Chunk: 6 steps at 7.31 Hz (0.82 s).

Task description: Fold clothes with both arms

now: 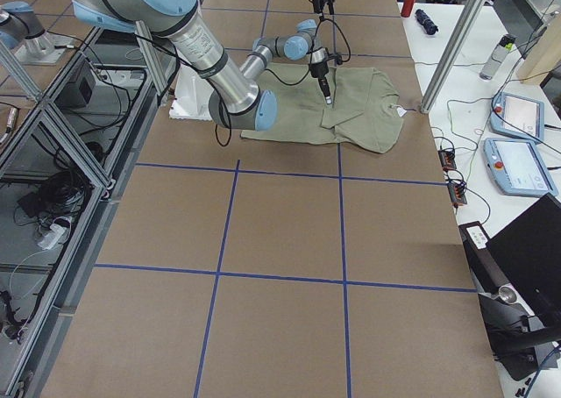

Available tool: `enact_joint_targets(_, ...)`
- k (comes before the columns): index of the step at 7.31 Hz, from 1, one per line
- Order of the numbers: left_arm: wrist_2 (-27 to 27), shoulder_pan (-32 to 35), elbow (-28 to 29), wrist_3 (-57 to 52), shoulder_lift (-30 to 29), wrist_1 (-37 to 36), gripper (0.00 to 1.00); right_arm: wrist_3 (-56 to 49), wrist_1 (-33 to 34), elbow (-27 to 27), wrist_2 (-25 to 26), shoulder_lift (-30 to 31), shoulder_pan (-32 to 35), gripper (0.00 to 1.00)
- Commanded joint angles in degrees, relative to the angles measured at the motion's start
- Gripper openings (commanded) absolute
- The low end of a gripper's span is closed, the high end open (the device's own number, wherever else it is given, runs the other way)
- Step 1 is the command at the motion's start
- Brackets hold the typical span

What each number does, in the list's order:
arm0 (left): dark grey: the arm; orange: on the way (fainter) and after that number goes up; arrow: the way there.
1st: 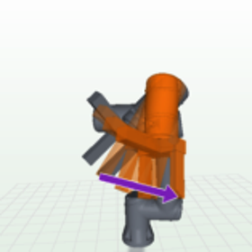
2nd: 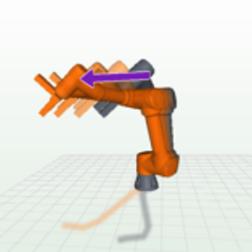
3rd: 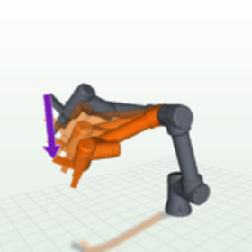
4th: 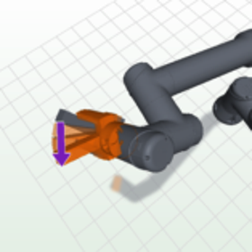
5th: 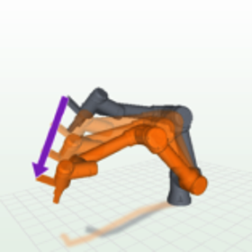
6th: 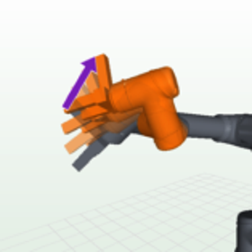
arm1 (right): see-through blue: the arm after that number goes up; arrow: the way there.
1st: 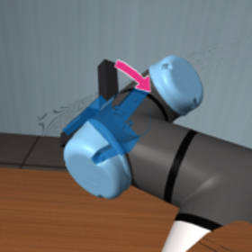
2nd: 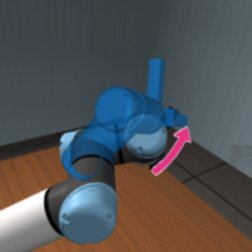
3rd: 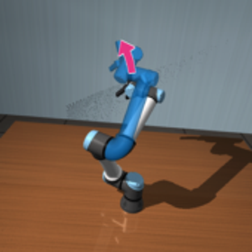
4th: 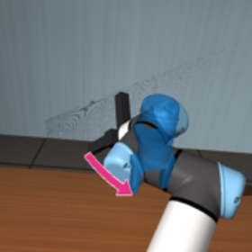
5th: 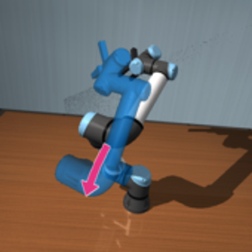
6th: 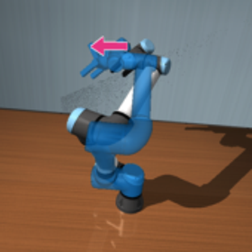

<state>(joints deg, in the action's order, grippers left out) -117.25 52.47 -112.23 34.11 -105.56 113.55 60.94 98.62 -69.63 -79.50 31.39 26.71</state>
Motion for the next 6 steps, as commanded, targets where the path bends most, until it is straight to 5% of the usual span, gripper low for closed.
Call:
enact_joint_targets(1, 0.1, 0.0, 0.0, 0.1, 0.0, 0.0, 1.0, -0.1, -1.9, 3.1, 0.8, -0.4, -0.4, 0.59)
enact_joint_targets(6, 0.0, 0.0, 0.0, 0.0, 0.1, 0.0, 1.0, -0.9, -1.8, 4.1, 1.3, -0.4, -1.3, 0.53)
